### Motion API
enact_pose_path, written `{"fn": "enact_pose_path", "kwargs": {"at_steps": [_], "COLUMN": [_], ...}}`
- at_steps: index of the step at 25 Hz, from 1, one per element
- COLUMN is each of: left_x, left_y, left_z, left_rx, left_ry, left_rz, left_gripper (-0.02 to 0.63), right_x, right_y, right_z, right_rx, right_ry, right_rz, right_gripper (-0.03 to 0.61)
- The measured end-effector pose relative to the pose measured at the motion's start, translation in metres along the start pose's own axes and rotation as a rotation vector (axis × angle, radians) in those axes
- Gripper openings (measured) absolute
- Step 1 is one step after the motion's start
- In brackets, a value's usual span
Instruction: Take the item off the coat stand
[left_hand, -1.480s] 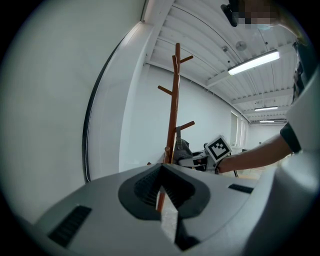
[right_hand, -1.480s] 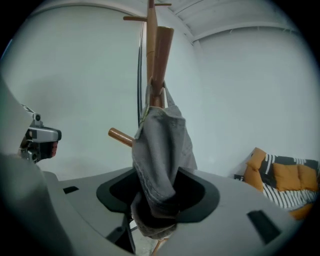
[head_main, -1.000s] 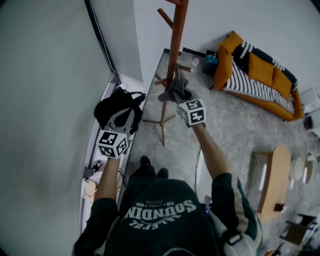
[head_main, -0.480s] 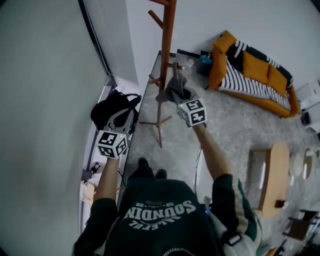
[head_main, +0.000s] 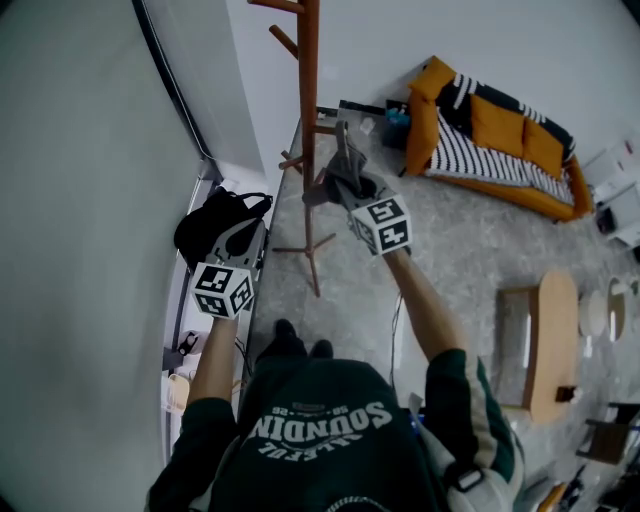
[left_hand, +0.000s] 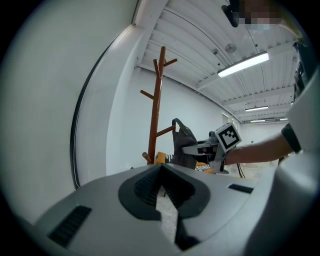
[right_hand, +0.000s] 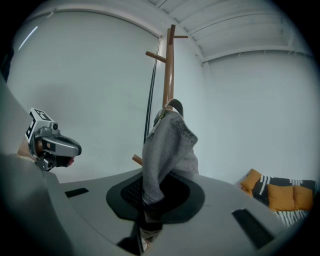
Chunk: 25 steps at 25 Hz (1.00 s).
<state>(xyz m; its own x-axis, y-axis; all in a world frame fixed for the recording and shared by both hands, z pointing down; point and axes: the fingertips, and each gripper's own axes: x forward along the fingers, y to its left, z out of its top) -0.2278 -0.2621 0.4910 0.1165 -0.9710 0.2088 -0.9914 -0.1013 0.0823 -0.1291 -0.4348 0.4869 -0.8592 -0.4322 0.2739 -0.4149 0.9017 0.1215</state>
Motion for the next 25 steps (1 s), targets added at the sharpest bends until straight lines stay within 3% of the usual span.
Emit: {"fn": "enact_pose_path", "kwargs": {"at_steps": [9, 19, 25], "left_x": [0.009, 0.021, 0.030], "left_y": [-0.021, -0.042, -0.045], "left_z": [-0.002, -0.002, -0.003], "left_rx": [0.013, 0.024, 0.022], "left_ry": [0.009, 0.011, 0.014], "left_rz": [-0.040, -0.078, -0.097], "left_gripper": [0.000, 0.000, 0.000], "right_x": [-0.044, -0.095, -0.115], "right_y": [0.002, -0.005, -0.002], "right_z": [0.013, 0.002, -0.019], "right_rx": [0.050, 0.098, 0.130], "right_ry": [-0.051, -0.114, -0.101], "right_rz": [0.003, -0.057, -0.079], "right_gripper": [0.043, 0.041, 0.038]}}
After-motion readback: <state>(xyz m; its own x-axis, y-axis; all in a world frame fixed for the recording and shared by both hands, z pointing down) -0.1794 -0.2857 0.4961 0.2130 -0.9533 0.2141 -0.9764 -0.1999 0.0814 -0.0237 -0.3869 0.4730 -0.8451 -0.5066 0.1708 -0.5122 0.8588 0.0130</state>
